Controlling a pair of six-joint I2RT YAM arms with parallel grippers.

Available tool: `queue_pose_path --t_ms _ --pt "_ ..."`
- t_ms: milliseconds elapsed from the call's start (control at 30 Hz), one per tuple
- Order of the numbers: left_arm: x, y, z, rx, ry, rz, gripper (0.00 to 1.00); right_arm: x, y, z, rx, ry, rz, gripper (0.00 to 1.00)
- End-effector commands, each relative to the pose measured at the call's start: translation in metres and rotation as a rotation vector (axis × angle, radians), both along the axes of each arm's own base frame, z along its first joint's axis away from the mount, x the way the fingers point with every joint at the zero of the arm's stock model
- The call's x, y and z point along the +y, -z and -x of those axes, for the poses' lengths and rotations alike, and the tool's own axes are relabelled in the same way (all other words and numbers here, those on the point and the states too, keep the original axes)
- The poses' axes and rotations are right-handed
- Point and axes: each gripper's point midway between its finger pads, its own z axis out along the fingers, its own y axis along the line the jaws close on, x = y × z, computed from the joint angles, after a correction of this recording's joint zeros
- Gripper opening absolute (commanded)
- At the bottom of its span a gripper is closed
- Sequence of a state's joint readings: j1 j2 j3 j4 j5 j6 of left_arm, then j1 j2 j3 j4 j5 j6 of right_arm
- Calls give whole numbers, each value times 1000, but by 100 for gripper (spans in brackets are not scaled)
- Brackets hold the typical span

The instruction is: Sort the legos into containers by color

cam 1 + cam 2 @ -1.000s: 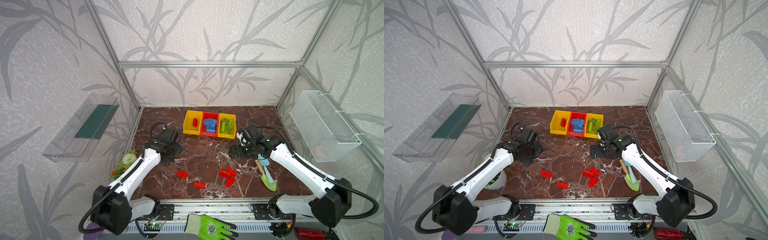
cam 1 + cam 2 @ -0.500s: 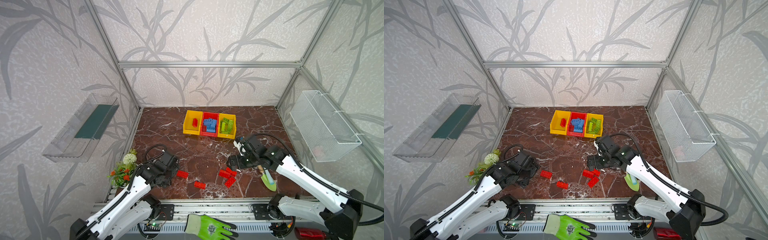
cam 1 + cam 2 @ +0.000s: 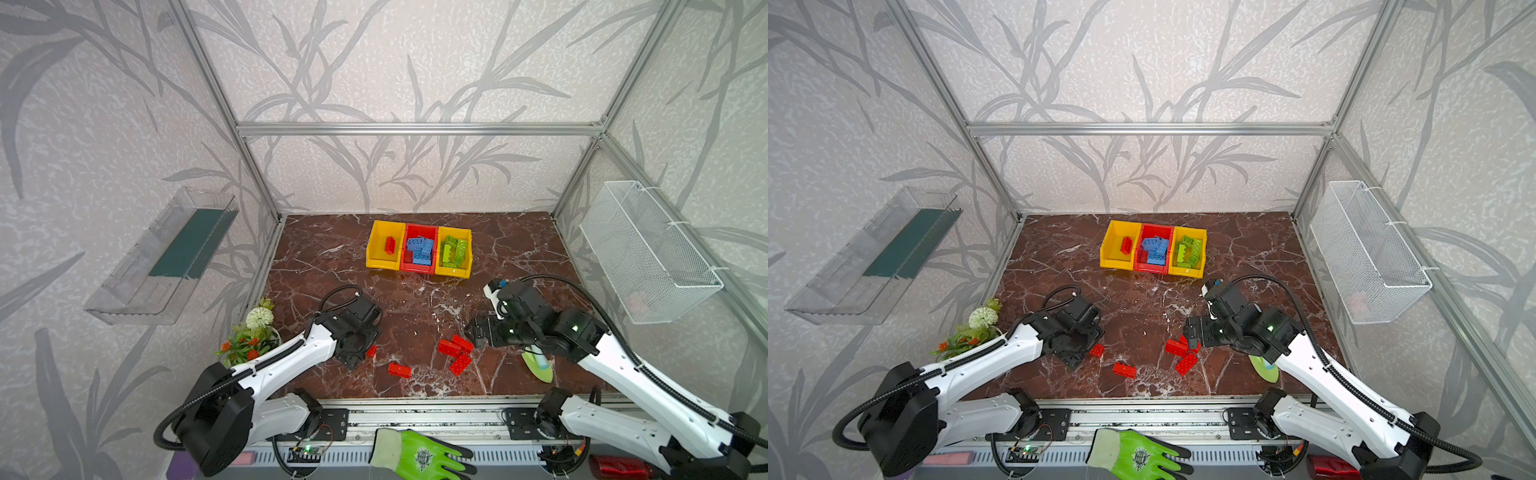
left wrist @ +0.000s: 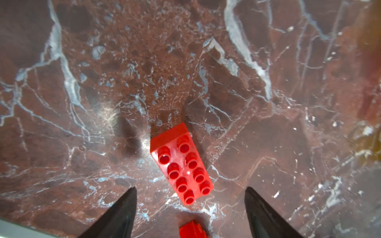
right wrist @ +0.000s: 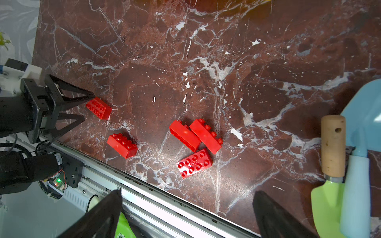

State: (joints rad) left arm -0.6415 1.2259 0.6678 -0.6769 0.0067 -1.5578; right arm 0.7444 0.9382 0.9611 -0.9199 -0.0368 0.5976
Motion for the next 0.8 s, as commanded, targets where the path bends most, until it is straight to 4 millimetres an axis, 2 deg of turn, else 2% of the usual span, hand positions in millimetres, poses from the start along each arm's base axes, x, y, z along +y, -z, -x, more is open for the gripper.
queue_pose_path --t_ms 0,100,200,500,667,767 --pt "-9 2 -5 33 -27 10 79 -11 5 7 13 21 31 99" --pt "-15 13 -7 62 -26 14 77 -12 5 9 12 19 32 99" --pt "-13 22 -4 86 -38 0 71 -15 4 10 7 27 33 99" --pt "-7 34 3 131 -65 -20 51 -19 8 10 0 34 48 99" --pt "-6 40 4 162 -58 -33 48 -15 9 5 -2 26 56 99" --pt "-3 41 3 174 -57 -43 40 -12 10 0 -2 23 69 99"
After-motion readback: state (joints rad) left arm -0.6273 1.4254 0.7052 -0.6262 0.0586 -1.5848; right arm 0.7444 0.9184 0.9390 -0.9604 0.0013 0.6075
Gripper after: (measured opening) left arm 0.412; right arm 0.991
